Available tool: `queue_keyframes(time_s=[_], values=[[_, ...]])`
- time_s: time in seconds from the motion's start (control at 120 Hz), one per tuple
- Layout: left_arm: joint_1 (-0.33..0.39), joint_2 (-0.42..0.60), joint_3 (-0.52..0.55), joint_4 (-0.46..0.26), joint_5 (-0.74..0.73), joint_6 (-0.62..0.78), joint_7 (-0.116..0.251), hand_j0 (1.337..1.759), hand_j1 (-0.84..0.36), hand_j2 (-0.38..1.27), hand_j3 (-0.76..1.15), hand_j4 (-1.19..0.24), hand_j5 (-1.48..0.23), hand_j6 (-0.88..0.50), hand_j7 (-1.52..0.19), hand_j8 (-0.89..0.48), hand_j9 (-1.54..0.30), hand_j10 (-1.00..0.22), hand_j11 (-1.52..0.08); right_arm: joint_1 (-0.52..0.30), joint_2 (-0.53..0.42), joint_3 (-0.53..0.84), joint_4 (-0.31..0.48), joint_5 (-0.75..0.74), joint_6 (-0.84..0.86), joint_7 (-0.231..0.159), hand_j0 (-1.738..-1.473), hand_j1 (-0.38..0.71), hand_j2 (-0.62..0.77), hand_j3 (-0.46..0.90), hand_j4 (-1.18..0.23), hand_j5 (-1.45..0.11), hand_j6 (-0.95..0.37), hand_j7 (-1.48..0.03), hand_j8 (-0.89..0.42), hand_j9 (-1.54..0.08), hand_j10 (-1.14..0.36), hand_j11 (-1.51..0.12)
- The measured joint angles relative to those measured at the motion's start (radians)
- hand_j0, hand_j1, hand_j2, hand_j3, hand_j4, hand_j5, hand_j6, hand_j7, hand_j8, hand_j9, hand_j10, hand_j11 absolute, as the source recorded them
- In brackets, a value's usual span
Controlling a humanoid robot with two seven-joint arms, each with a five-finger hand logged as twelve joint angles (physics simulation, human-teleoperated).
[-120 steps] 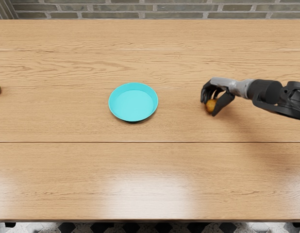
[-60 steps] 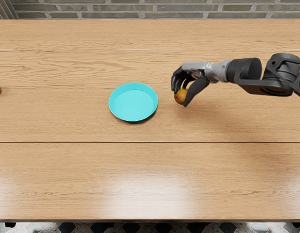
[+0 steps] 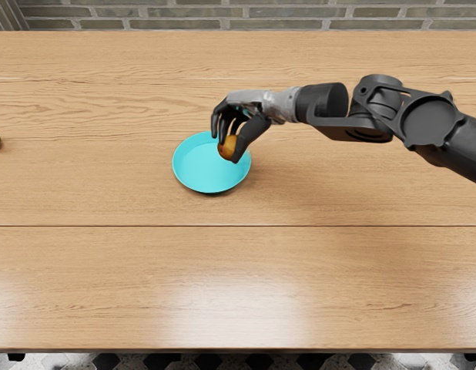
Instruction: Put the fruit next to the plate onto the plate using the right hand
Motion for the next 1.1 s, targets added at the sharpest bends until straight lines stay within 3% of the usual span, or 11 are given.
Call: queue_keyframes(time_s=[0.15, 0.35, 0.467, 0.592, 0.725, 0.908, 1.1], values=[[-0.001, 0.0, 0.0, 0.0, 0.0, 0.0, 0.0, 1.658, 0.32, 0.0, 0.0, -0.02, -0.03, -0.02, -0.03, -0.02, -0.03, -0.02, -0.03, -0.005, 0.093, 0.001, -0.072, -0.001, -0.006, 0.002, -1.658, 0.41, 0.57, 0.0, -0.73, -1.05, -0.76, -0.99, -0.38, -1.03, -0.37, -0.98], [-0.001, 0.0, 0.0, 0.0, 0.0, 0.0, 0.0, 1.658, 0.32, 0.0, 0.0, -0.02, -0.03, -0.02, -0.03, -0.02, -0.03, -0.02, -0.03, -0.011, 0.158, -0.009, -0.105, 0.0, -0.021, 0.002, -1.658, 0.39, 0.55, 0.0, -0.72, -1.02, -0.75, -0.97, -0.4, -1.01, -0.41, -0.97], [-0.001, 0.0, 0.0, 0.0, 0.0, 0.0, 0.0, 1.658, 0.32, 0.0, 0.0, -0.02, -0.03, -0.02, -0.03, -0.02, -0.03, -0.02, -0.03, -0.017, 0.169, -0.009, -0.111, 0.001, -0.025, 0.002, -1.658, 0.35, 0.44, 0.0, -0.67, -0.93, -0.69, -0.89, -0.44, -0.92, -0.43, -0.89], [-0.001, 0.0, 0.0, 0.0, 0.0, 0.0, 0.0, 1.658, 0.32, 0.0, 0.0, -0.02, -0.03, -0.02, -0.03, -0.02, -0.03, -0.02, -0.03, -0.021, 0.173, -0.012, -0.113, 0.001, -0.063, 0.001, -1.658, 0.24, 0.21, 0.0, -0.54, -0.74, -0.55, -0.72, -0.42, -0.73, -0.41, -0.72], [0.0, 0.0, 0.0, 0.0, 0.0, 0.0, 0.0, 1.658, 0.32, 0.0, 0.0, -0.02, -0.03, -0.02, -0.03, -0.02, -0.03, -0.02, -0.03, -0.023, 0.174, -0.037, -0.114, 0.001, -0.12, 0.001, -1.658, 0.14, 0.08, 0.0, -0.43, -0.58, -0.44, -0.57, -0.37, -0.57, -0.36, -0.57], [-0.001, 0.0, 0.0, 0.0, 0.0, 0.0, 0.0, 1.658, 0.32, 0.0, 0.0, -0.02, -0.03, -0.02, -0.03, -0.02, -0.03, -0.02, -0.03, -0.031, 0.162, -0.038, -0.113, 0.057, -0.122, 0.0, -1.658, -0.09, 0.02, 0.0, -0.23, -0.3, -0.23, -0.3, -0.2, -0.3, -0.2, -0.3], [0.0, 0.0, 0.0, 0.0, 0.0, 0.0, 0.0, 1.658, 0.32, 0.0, 0.0, -0.02, -0.03, -0.02, -0.03, -0.02, -0.03, -0.02, -0.03, -0.026, 0.073, -0.031, -0.111, 0.276, 0.093, -0.001, -1.658, -0.25, 0.01, 0.0, -0.09, -0.12, -0.09, -0.12, -0.08, -0.12, -0.08, -0.12]])
